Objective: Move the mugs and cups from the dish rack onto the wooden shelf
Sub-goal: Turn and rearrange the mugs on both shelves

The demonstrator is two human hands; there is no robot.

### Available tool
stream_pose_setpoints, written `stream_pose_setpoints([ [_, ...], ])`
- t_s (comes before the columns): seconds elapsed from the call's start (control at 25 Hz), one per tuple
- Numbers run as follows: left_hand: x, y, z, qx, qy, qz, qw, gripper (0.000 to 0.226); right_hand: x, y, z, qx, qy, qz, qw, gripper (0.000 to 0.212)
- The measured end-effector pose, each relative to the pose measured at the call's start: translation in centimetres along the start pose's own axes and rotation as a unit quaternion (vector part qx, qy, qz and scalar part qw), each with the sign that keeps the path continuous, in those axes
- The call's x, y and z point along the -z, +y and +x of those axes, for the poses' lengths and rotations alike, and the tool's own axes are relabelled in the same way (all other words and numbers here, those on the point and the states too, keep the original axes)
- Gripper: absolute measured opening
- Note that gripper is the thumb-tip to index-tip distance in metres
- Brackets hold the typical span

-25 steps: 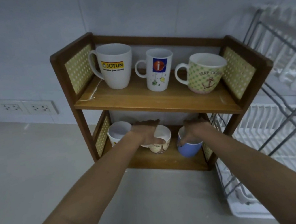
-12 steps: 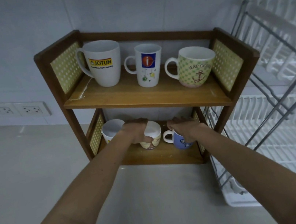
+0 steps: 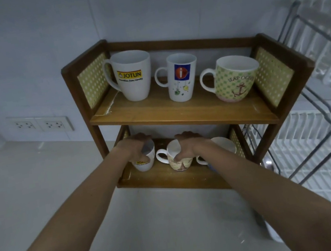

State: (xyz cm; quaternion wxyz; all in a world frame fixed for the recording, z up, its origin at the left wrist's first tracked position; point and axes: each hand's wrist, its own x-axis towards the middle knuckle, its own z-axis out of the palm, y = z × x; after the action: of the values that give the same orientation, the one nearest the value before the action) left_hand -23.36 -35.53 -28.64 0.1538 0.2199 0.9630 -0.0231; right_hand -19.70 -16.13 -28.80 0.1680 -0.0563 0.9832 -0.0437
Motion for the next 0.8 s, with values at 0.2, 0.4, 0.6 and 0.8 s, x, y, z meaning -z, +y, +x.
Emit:
stream_pose_setpoints([
  [0.2,-0.2,-1.0,0.0,0.013,0.020,-0.011,1.000,0.082,0.1,-0.6,0.2,-0.006,0.018,0.008,1.000,0.067],
  [0.4,-0.7,-1.1,0.5,0.015,0.020,0.001,1.000,0.084,-0.2,-0.6,0.2,-0.005,0.028,-0.006,1.000,0.066],
  [0.6,-1.6,-1.6,0.8,0.010,0.012,-0.028,0.999,0.088,-0.9,0.5,-0.5,-0.002,0.015,0.048,0.999,0.079],
  [0.8,-4.1,-1.0,-0.1,0.027,0.105,0.036,0.993,0.086,-1.1,4.5,-2.9,-0.124,0.089,-0.002,0.988,0.066],
])
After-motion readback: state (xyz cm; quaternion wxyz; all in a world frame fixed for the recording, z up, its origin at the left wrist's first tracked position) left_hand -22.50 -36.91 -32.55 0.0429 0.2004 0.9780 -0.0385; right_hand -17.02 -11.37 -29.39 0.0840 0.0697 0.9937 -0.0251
